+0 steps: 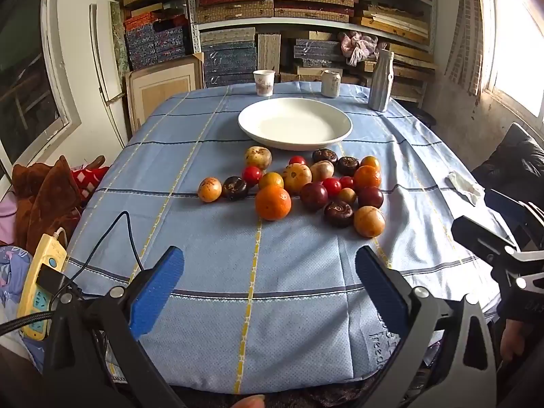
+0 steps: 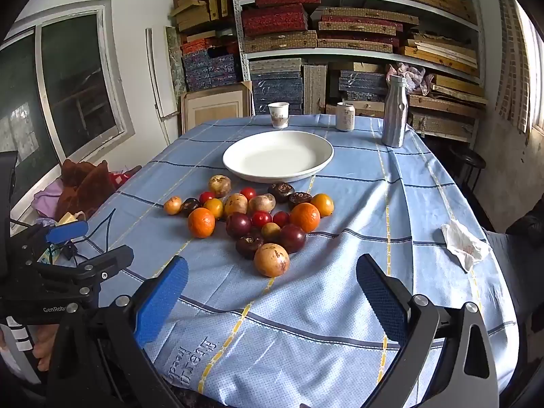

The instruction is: Organize fruits

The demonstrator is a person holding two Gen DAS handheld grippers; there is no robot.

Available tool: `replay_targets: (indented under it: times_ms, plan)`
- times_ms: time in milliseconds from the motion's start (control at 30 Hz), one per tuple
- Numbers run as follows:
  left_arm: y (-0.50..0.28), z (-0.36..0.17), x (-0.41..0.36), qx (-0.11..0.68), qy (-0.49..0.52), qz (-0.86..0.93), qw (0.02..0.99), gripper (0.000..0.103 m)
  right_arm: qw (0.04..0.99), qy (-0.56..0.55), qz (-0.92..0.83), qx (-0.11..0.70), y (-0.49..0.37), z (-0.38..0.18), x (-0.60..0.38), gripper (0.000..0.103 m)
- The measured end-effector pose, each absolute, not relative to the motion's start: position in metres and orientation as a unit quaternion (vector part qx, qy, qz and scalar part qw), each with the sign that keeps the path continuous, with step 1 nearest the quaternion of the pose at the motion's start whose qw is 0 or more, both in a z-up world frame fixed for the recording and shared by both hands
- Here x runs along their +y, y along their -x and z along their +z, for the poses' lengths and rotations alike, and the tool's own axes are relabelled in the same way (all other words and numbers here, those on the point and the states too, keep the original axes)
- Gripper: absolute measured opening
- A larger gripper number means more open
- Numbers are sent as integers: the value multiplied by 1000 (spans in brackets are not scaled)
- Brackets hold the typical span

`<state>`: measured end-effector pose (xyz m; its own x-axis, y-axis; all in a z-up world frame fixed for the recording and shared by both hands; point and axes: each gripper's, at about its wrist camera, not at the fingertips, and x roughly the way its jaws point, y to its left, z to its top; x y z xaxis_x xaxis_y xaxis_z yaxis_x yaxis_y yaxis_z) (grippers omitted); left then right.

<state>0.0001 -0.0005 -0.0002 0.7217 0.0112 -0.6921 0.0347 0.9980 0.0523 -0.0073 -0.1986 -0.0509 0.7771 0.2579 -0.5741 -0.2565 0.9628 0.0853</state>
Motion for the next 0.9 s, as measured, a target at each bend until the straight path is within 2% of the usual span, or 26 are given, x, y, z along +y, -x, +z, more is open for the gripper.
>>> replay_targets:
  times_ms: [900]
  plan:
    - [-5, -8, 4, 386, -17, -5, 922, 99, 941, -9, 137, 310, 6, -52, -200, 100]
